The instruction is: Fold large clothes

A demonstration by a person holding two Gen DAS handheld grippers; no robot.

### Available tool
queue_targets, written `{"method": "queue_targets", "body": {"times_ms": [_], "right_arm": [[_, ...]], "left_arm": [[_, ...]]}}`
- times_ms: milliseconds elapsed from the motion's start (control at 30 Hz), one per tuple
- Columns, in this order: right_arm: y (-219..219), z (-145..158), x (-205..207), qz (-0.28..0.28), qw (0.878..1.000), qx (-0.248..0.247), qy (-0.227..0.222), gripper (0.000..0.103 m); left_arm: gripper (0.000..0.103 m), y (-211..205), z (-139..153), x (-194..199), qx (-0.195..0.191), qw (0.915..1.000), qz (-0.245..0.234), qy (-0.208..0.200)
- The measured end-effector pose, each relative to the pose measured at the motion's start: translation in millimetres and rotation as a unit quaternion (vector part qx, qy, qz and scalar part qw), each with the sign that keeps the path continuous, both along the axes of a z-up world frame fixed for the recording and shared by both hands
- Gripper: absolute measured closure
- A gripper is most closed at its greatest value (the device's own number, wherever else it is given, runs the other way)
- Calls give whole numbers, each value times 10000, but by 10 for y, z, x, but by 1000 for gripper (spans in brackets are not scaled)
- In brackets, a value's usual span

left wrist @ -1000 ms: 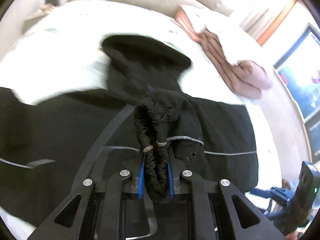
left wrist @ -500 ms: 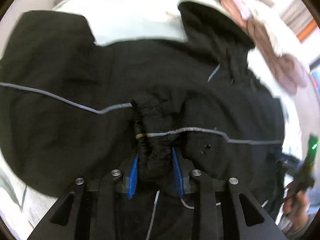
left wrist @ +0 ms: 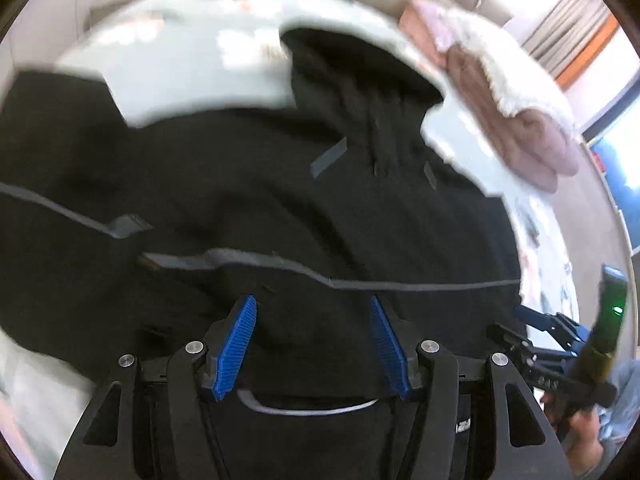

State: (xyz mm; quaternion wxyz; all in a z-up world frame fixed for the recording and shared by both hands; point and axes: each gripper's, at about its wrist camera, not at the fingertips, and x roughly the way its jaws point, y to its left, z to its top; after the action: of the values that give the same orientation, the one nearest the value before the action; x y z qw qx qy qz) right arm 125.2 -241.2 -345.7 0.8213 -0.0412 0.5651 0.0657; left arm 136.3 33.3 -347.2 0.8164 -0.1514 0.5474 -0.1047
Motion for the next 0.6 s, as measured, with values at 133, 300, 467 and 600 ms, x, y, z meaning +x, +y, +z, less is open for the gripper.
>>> {"method": "queue_targets", "body": {"times_ms": [133,300,467,600], "right_arm": [[-33,-195,-93,183,9997,-153,-59,27],[17,-351,-40,606,9973,-376,-146,24],[10,-385,-77,853,9952,-366,-304,23],[28,-387,-105,847,9950,-436,-293,23]], "left_arm": [[43,-110,-383,-2,445,9979,384,287],[42,-103,-277,-16,467,9949,715,537],[42,35,89,-408,-117,9944,1030,193],[42,467,300,-787,-72,9889,1482,3]]}}
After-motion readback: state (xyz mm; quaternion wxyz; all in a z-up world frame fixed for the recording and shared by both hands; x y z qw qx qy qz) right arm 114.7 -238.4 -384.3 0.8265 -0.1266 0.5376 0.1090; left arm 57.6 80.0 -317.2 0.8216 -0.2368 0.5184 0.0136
